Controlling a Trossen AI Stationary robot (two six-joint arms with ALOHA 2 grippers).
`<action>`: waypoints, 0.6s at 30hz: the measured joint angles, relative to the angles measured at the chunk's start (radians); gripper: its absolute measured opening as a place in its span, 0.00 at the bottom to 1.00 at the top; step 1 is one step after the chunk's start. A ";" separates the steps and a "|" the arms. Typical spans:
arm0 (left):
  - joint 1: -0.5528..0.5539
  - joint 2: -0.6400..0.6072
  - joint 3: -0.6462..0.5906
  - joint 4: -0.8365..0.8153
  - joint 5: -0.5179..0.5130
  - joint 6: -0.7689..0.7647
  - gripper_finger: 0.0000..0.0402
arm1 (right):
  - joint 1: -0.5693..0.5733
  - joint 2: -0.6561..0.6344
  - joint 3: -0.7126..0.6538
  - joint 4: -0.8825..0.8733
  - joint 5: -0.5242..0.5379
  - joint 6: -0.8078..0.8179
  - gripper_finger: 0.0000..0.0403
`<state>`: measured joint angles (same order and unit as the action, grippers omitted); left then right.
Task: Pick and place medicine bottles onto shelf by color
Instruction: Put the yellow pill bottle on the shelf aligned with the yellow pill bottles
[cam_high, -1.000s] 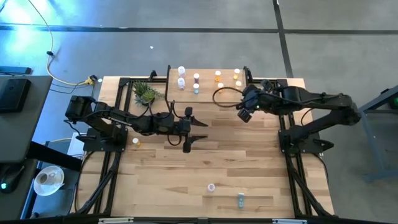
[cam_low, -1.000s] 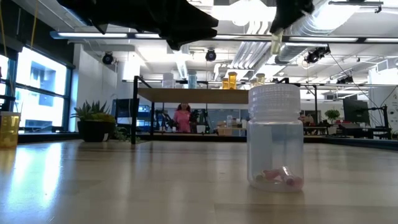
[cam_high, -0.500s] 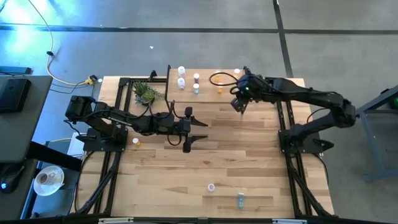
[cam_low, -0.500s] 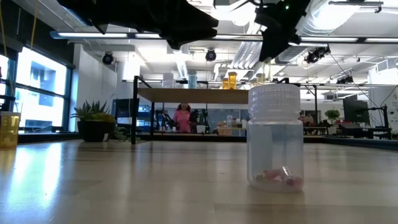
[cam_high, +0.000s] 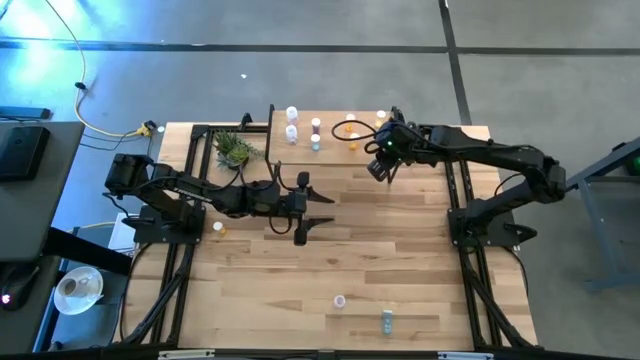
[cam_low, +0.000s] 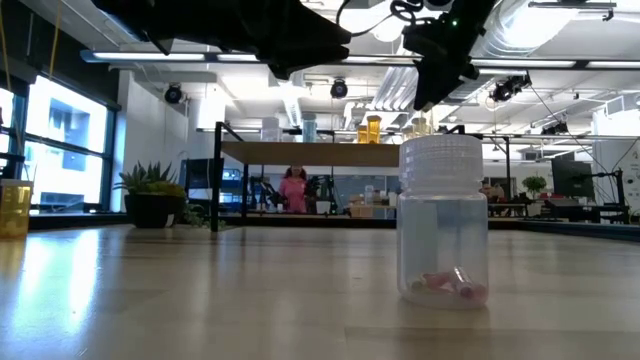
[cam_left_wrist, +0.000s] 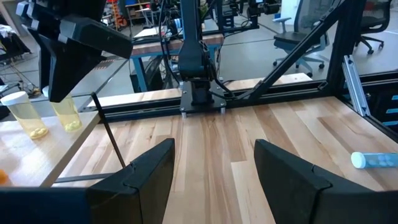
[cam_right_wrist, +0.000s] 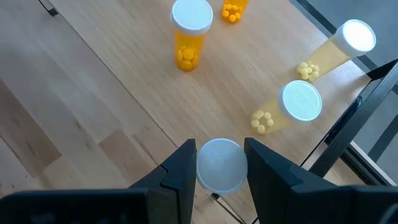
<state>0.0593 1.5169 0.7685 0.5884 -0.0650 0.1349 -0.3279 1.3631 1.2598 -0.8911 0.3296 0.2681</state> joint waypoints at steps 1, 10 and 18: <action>0.000 0.000 0.000 0.000 0.000 0.000 0.53 | 0.000 0.004 0.000 0.000 0.003 -0.005 0.27; 0.000 0.000 0.000 0.000 0.000 0.000 0.53 | -0.013 0.032 0.002 0.005 0.012 -0.007 0.27; 0.000 0.000 0.000 0.000 0.000 0.000 0.53 | -0.013 0.032 0.002 0.002 0.012 -0.003 0.27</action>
<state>0.0593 1.5169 0.7685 0.5880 -0.0650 0.1349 -0.3412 1.3949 1.2617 -0.8894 0.3416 0.2652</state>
